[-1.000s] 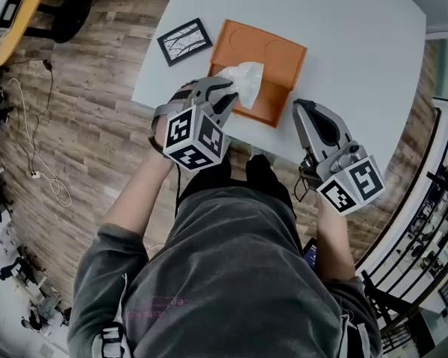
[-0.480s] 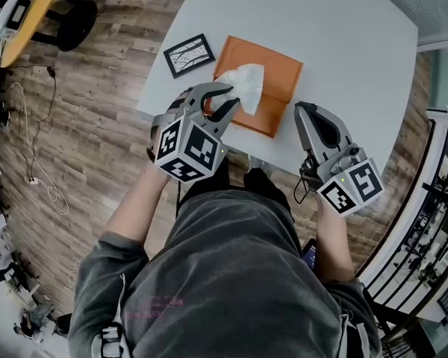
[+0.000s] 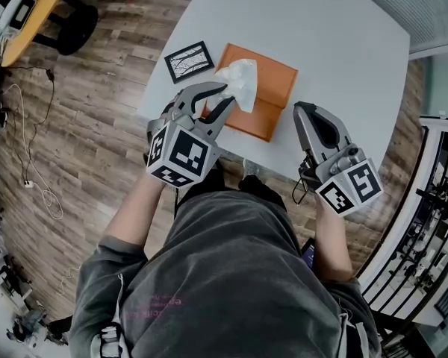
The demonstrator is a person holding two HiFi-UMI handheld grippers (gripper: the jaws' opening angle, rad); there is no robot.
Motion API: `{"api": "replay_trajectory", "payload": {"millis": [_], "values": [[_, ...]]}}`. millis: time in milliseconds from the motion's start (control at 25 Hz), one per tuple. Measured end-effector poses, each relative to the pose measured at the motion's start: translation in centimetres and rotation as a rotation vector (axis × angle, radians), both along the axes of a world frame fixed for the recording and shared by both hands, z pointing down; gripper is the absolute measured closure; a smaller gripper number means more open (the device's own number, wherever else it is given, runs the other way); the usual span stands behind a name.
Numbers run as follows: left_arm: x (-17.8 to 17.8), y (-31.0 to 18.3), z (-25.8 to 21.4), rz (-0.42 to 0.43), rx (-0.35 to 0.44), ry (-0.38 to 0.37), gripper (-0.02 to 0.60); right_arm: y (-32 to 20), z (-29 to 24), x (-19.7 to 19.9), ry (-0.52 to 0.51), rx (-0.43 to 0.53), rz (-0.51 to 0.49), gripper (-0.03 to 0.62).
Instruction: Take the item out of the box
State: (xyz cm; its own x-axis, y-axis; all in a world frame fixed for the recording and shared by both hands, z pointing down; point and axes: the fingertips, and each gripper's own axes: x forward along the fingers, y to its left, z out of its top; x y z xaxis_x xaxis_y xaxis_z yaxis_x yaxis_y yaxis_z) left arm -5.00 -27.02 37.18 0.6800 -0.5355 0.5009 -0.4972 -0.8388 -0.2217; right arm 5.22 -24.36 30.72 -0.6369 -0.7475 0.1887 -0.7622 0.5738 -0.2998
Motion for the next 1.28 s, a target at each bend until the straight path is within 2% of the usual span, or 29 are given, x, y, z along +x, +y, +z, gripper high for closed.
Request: {"api": "replay_trajectory", "payload": {"millis": [400,840,1280], "values": [[-0.9,0.0,-3.9,-0.061,0.029,0.125,0.482,0.3,-2.2,-0.1,0.027,0.042,-0.015,0.591],[-2.6,0.6,-5.8,-0.102,0.073,0.187,0.482,0.7,-3.2,-2.0,0.035,0.079,-0.062,0.591],[-3.1,0.5,-6.3,-0.117,0.073,0.225,0.482,0.5,-4.5,-2.5,0.035,0.102,-0.095,0.591]]}}
